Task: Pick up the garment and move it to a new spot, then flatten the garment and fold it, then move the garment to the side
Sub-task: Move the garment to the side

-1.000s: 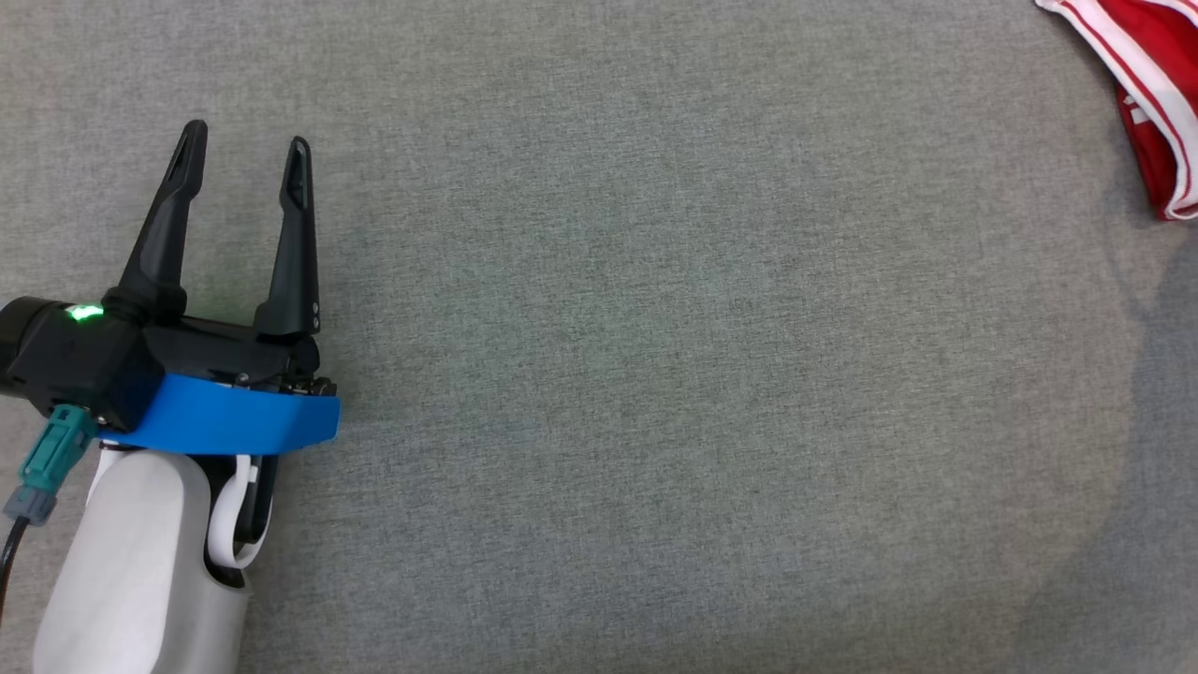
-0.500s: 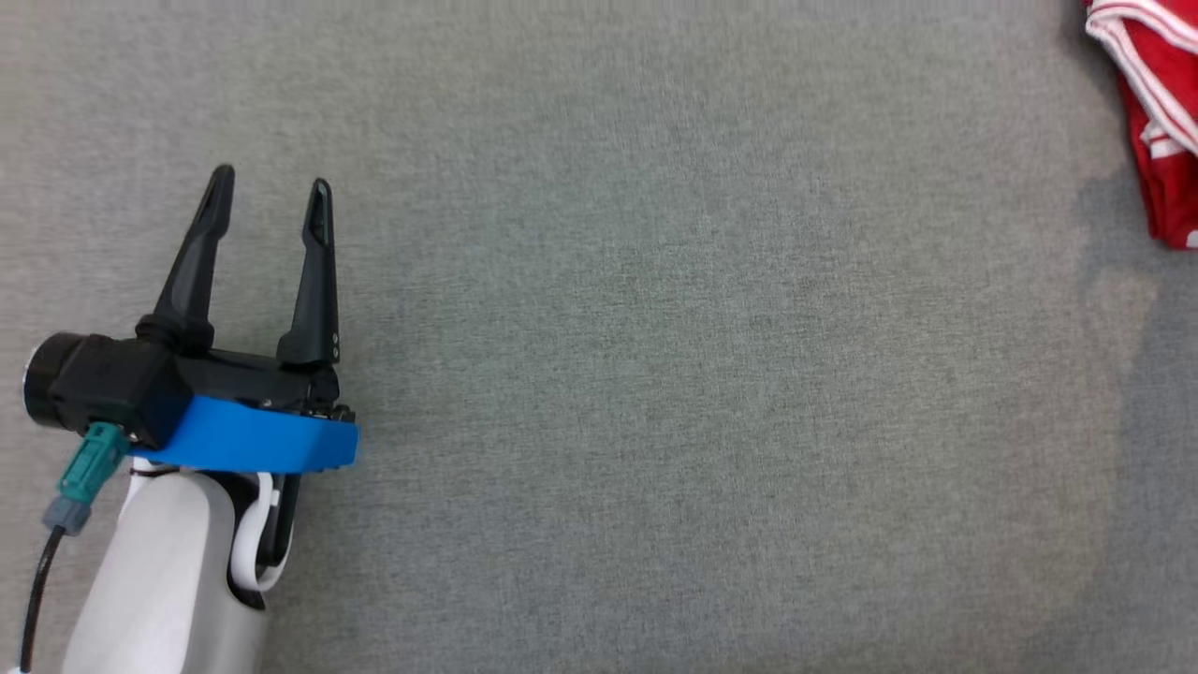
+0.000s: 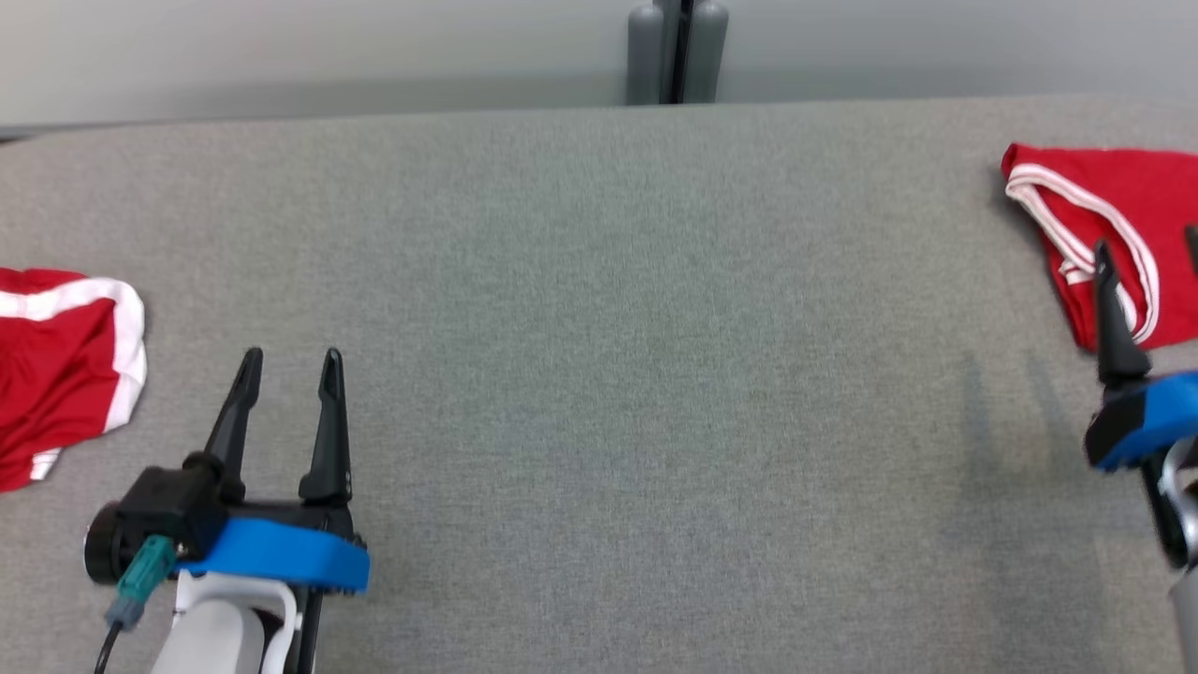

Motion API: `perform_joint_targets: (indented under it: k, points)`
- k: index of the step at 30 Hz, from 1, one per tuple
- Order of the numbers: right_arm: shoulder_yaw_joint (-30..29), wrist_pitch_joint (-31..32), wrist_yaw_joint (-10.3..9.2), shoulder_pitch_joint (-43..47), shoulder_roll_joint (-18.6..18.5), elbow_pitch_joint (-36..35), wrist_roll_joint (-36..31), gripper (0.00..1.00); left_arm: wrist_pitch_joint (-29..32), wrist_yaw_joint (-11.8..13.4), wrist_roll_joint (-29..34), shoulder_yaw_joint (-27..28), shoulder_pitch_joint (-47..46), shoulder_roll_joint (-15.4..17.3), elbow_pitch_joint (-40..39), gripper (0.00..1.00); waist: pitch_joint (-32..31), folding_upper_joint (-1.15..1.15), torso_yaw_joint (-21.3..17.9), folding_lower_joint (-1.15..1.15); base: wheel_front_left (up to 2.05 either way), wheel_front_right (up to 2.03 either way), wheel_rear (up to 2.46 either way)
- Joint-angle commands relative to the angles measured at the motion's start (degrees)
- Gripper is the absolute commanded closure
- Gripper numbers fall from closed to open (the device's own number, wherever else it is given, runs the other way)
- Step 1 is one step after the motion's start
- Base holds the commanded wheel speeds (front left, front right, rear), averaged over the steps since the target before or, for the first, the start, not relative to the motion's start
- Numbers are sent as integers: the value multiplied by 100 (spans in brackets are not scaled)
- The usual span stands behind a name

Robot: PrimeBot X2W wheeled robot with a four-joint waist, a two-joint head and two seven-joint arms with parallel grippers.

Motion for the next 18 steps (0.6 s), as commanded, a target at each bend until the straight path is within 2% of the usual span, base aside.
perform_joint_targets:
  k: [1,10,18]
  points:
    - [1,16,-1,250,115,-173,90,0,-24,37,-5,46,102,-3,3,0,-197,2,-95,2,0,0,0]
    - [-141,365,-1,1678,897,-1517,426,0,-47,114,7,130,735,-62,75,0,-852,2,-4,2,0,0,0]
    - [-320,494,-1,2533,1414,-2137,365,0,-48,166,75,228,1176,-155,-38,0,-1247,2,-30,2,0,0,0]
